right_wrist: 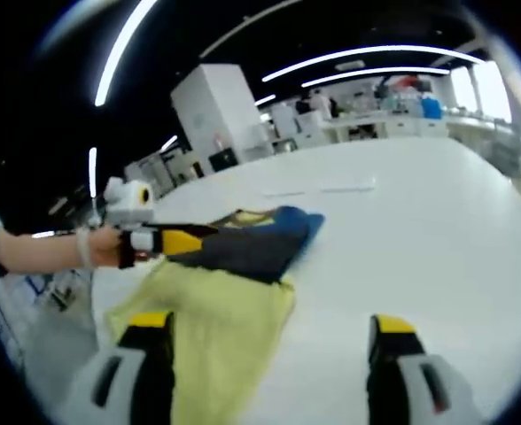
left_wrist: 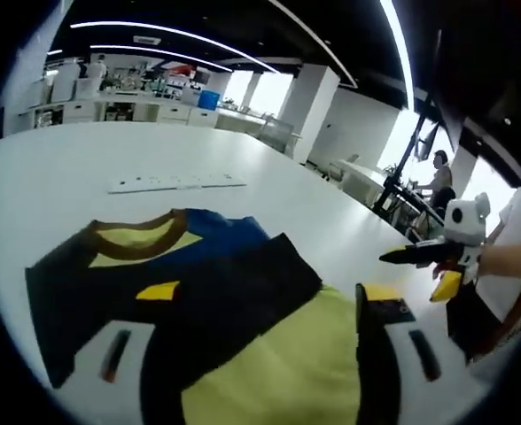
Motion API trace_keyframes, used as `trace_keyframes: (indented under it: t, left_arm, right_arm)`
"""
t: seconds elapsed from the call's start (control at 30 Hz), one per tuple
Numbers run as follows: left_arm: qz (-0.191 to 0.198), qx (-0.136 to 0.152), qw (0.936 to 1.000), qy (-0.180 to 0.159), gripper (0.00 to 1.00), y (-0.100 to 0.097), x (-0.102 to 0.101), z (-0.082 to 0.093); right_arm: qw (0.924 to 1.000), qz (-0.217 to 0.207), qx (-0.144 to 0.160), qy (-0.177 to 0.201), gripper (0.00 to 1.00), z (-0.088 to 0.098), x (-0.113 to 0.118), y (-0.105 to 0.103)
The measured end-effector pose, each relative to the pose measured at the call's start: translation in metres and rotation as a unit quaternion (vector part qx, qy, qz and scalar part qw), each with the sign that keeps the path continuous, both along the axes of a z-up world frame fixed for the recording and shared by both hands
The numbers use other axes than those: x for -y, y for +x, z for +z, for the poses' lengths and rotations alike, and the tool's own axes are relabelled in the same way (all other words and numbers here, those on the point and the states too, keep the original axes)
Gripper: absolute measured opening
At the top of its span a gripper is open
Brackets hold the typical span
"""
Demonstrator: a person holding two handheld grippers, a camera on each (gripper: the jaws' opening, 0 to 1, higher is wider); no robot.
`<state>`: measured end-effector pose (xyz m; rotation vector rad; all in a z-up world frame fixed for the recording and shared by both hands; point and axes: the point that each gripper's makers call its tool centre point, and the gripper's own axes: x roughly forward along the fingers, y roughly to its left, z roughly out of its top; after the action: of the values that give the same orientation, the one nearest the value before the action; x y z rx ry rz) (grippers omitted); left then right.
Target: Fold the garment on the visible template until the final outline fits inside the template.
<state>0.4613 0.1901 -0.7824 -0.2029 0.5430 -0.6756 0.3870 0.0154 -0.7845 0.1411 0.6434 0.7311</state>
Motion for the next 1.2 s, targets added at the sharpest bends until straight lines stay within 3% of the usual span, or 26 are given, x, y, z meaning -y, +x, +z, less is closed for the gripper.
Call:
trace_keyframes:
  t: [0.17,0.8,1.2]
  left_arm:
    - [0.017,0.005,0.9998,0.003,0.75,-0.017,-0.024,0.007]
    - [0.071,-0.003,0.9970,0.031,0.71,-0.093,-0.125,0.002]
    - [0.087,-0.022,0.9948,0.049,0.70,-0.137,-0.159,-0.007]
  right_arm:
    - [1.0000,0.008,0.001,-0.005,0.90,0.001,-0.005,-0.002]
    - [0.9996,0.026,0.006,-0.012,0.89,0.006,-0.012,-0.021]
    - [0.9992,0.038,0.003,-0.014,0.89,0.004,-0.017,-0.039]
